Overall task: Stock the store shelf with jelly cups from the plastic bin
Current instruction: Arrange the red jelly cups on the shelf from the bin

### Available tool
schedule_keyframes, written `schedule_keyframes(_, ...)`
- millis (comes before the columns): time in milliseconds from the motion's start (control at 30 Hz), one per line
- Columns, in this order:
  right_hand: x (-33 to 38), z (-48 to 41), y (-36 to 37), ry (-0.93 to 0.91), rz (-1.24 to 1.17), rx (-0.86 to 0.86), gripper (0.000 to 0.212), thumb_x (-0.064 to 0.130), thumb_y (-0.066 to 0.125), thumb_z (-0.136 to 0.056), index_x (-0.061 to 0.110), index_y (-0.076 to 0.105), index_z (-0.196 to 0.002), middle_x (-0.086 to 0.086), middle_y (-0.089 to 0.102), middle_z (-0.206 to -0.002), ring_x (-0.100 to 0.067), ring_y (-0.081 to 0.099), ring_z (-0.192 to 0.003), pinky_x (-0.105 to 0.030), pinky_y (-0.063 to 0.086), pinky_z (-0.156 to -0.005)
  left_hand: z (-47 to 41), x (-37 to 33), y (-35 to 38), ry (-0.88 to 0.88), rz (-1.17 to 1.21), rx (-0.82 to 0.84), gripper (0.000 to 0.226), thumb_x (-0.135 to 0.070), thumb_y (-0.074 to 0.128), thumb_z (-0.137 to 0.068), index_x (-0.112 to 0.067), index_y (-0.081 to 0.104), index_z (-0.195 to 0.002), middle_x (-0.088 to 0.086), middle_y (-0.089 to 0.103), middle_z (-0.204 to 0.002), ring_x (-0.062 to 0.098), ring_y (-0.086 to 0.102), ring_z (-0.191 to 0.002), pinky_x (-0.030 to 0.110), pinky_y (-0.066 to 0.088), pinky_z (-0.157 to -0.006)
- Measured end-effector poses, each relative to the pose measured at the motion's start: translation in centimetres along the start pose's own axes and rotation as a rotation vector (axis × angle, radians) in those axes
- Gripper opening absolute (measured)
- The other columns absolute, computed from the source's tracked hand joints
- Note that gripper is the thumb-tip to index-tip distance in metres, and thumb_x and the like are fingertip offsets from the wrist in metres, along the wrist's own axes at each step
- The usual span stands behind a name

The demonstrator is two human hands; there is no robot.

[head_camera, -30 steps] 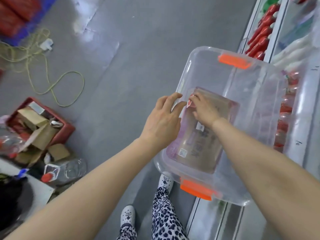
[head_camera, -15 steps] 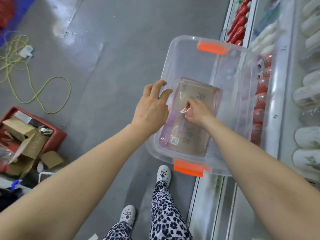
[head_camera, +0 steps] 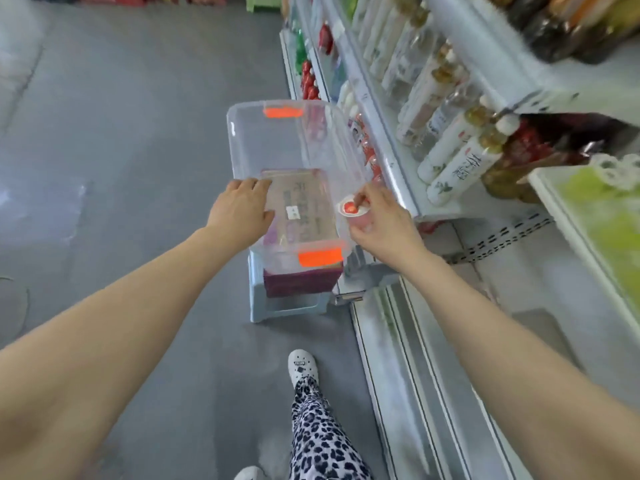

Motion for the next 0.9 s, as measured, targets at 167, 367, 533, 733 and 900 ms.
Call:
schedule_keyframes(167, 2.5, 11.9, -4.5, 0.109, 0.002, -0.189, 0.037, 0.022, 0.067, -0.077, 0.018, 0.05, -0.11, 0.001, 0.055, -0.108, -0.019, 0.054, -0.094, -0.03, 0.037, -0.072, 6.5, -4.0, -1.4, 0.268, -0.064, -0.023, 0.051, -0.03, 0.053, -0.095, -0.016, 0.042, -0.142, 0.01, 0.053, -0.137, 0.033, 0.042, -0.128, 0.045, 0.042, -0.1)
schedule_keyframes(367, 5.2, 27.0, -9.3, 0.3, 0.045, -0.372, 0.038, 0.021, 0.066, -0.077, 0.021, 0.05, -0.112, 0.001, 0.055, -0.11, -0.02, 0.058, -0.093, -0.035, 0.047, -0.079, 14.3, -12.4, -3.0, 0.634, -0.055, -0.034, 0.045, -0.031, 0.055, -0.094, -0.02, 0.05, -0.137, 0.006, 0.058, -0.131, 0.031, 0.047, -0.123, 0.042, 0.04, -0.1)
schedule_keyframes(533, 6.5, 38.9, -14.0, 0.465, 0.087, -0.562, 0.041, 0.018, 0.067, -0.074, 0.02, 0.051, -0.112, 0.003, 0.055, -0.11, -0.016, 0.056, -0.096, -0.029, 0.046, -0.081, 20.8, -22.9, -5.2, 1.019, -0.001, -0.112, 0.041, -0.027, 0.058, -0.092, -0.015, 0.056, -0.131, 0.009, 0.062, -0.122, 0.033, 0.053, -0.113, 0.042, 0.041, -0.096)
schedule_keyframes(733, 7.6, 52.2, -18.8, 0.601, 0.209, -0.763, 0.036, 0.018, 0.068, -0.074, 0.017, 0.051, -0.106, 0.001, 0.055, -0.102, -0.018, 0.052, -0.092, -0.042, 0.05, -0.076, 29.6, -34.6, -5.4, 1.345, 0.078, -0.162, 0.04, -0.032, 0.057, -0.089, -0.013, 0.06, -0.124, 0.012, 0.064, -0.116, 0.037, 0.055, -0.109, 0.044, 0.044, -0.095)
schedule_keyframes(900, 8.4, 62.9, -22.0, 0.724, 0.309, -0.849, 0.037, 0.022, 0.071, -0.076, 0.019, 0.051, -0.106, 0.005, 0.054, -0.104, -0.014, 0.051, -0.093, -0.027, 0.04, -0.072, 37.8, -42.4, -4.3, 1.514, 0.123, -0.185, 0.038, -0.031, 0.056, -0.088, -0.015, 0.062, -0.122, 0.01, 0.063, -0.116, 0.036, 0.054, -0.109, 0.043, 0.043, -0.093)
Point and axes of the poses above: each hand's wrist, its own z-axis away from the middle knuckle, its own y-axis out of the palm, x = y × z, the point moved 1 cm from there along -z, towards the middle knuckle
